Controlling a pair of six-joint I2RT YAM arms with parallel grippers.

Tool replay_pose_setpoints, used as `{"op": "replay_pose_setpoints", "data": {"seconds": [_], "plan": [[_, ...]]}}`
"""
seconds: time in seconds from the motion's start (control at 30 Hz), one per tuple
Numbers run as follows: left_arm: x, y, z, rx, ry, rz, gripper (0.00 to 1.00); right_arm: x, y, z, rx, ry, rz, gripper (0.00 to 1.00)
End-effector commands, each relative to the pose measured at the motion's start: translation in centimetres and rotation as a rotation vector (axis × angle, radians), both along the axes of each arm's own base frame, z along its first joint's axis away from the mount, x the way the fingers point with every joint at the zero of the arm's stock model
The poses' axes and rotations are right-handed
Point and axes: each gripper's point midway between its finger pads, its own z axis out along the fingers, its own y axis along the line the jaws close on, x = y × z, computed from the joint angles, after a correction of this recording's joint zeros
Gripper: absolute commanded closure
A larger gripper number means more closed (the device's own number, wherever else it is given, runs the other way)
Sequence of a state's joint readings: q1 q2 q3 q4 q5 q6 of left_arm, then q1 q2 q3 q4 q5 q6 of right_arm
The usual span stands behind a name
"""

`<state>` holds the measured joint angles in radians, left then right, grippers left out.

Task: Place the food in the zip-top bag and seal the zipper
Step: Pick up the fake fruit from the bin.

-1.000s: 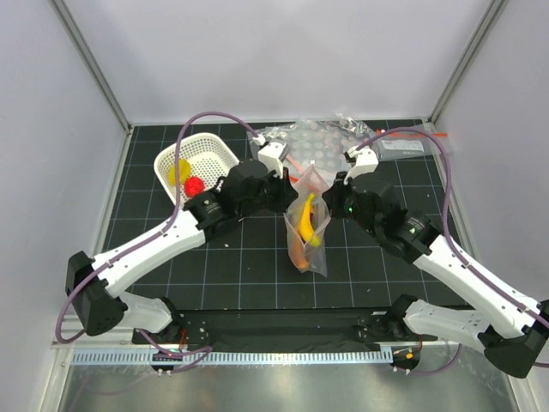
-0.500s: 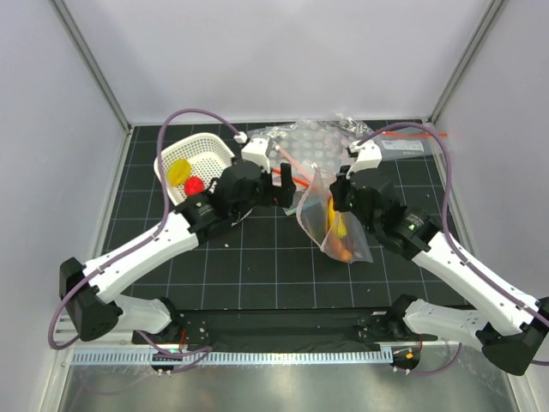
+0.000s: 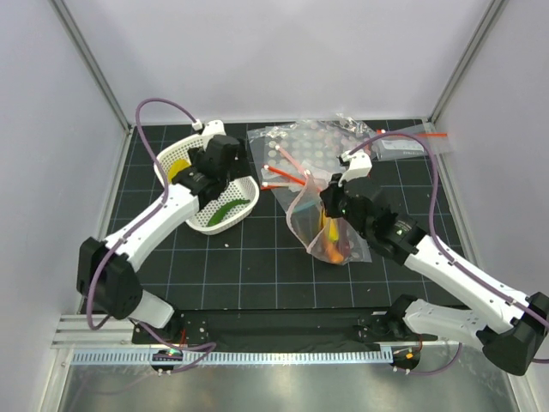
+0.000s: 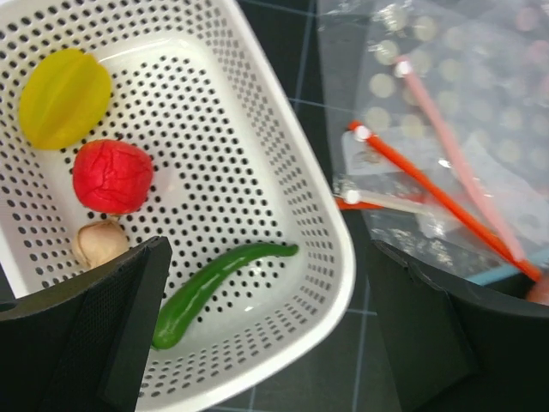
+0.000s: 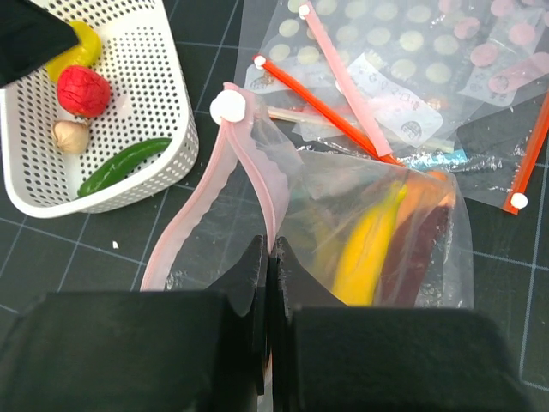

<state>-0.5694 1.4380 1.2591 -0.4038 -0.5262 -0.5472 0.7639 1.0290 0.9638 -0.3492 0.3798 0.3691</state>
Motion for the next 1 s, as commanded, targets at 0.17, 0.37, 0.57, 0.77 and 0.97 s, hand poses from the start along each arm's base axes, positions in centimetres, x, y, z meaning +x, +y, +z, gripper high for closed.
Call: {"op": "replay_pose_setpoints", "data": {"seconds": [0.17, 0.37, 0.57, 0.77, 0.97], "plan": [[4.5, 6.8, -2.3, 0.039, 0.114, 0.216, 0.0, 0.1, 0.0, 3.3, 0.105, -0.105, -0.008, 0.99], [6.9, 11.6, -4.9, 0.117, 0.24, 0.311, 0.0, -0.1, 0.0, 3.3, 0.114, -0.106, -0.004, 0.99], [7.7, 13.5, -9.6, 0.176, 0.381, 0.321, 0.0, -0.1, 0.0, 3.4, 0.117, -0.11, -0.005, 0.99], [7.7, 13.2, -13.6, 0.142, 0.47, 0.324, 0.0, 0.0, 0.0, 3.2, 0.111, -0.106, -0.008, 0.99], [7.3, 13.1, -16.6, 0.138, 0.531, 0.329, 0.09, 0.0, 0.0, 3.1, 0.11, -0.105, -0.01, 0.99]]}}
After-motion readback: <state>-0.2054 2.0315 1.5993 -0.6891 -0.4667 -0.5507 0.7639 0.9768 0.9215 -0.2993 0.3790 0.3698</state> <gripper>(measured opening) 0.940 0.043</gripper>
